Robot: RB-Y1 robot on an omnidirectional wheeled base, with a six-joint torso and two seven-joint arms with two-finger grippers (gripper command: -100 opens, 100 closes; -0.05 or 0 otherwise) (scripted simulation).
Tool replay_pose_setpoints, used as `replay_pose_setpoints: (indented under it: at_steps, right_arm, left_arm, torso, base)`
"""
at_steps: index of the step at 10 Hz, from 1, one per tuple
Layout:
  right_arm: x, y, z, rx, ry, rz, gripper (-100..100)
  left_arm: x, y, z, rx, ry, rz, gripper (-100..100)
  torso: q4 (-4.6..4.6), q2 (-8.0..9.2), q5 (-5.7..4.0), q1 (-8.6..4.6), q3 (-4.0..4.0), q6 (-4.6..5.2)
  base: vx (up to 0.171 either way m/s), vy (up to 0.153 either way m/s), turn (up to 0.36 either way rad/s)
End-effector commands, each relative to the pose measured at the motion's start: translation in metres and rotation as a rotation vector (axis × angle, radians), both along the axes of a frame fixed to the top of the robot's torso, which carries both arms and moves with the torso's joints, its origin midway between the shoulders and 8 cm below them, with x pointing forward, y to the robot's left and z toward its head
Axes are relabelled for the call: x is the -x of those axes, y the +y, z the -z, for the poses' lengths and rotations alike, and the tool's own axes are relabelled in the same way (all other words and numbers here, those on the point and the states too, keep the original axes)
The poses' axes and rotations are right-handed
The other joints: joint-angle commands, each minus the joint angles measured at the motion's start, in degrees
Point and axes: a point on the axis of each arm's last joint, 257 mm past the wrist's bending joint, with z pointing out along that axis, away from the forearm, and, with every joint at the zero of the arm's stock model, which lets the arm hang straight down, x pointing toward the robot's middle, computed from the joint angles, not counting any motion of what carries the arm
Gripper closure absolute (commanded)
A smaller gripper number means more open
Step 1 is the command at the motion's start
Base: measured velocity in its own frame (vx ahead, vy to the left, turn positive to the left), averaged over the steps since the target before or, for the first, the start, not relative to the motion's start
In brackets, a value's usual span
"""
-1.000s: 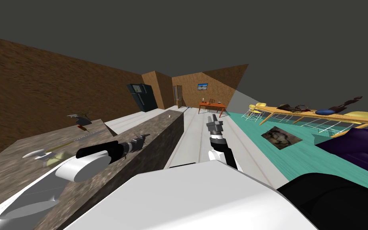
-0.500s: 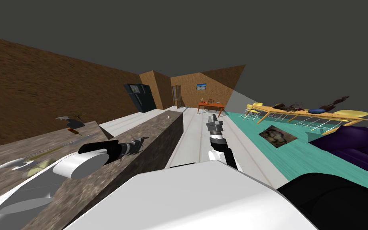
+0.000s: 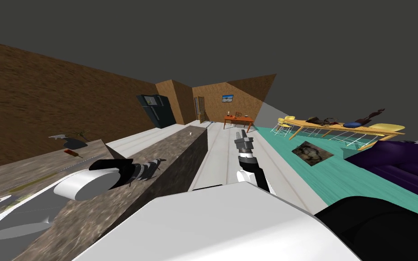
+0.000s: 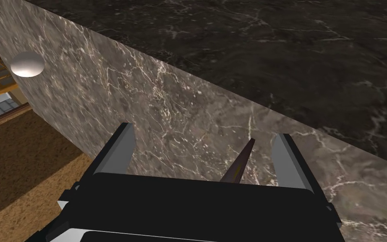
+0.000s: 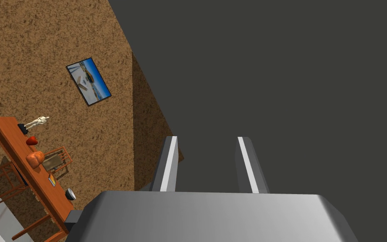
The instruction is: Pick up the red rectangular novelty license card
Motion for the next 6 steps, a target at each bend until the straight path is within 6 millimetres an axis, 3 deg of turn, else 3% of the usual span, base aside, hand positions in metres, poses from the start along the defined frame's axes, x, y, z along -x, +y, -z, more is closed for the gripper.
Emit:
replay_pose_setpoints:
  at_steps: [1, 6]
  right_arm:
    - [0.0, 0.0, 0.0, 0.0, 0.0, 0.0, 0]
    - [0.0, 0.0, 0.0, 0.0, 0.0, 0.0, 0]
  left_arm:
    - [0.011, 0.009, 0.003, -0.027, 0.057, 0.004, -100]
    - [0.036, 0.029, 0.009, -0.081, 0.183, 0.007, -100]
  torso:
    - [0.0, 0.0, 0.0, 0.0, 0.0, 0.0]
    - [-0.03, -0.15, 0.01, 0.05, -0.09, 0.01]
  base:
    - [0.078, 0.035, -0.056]
    - [0.072, 0.033, -0.04]
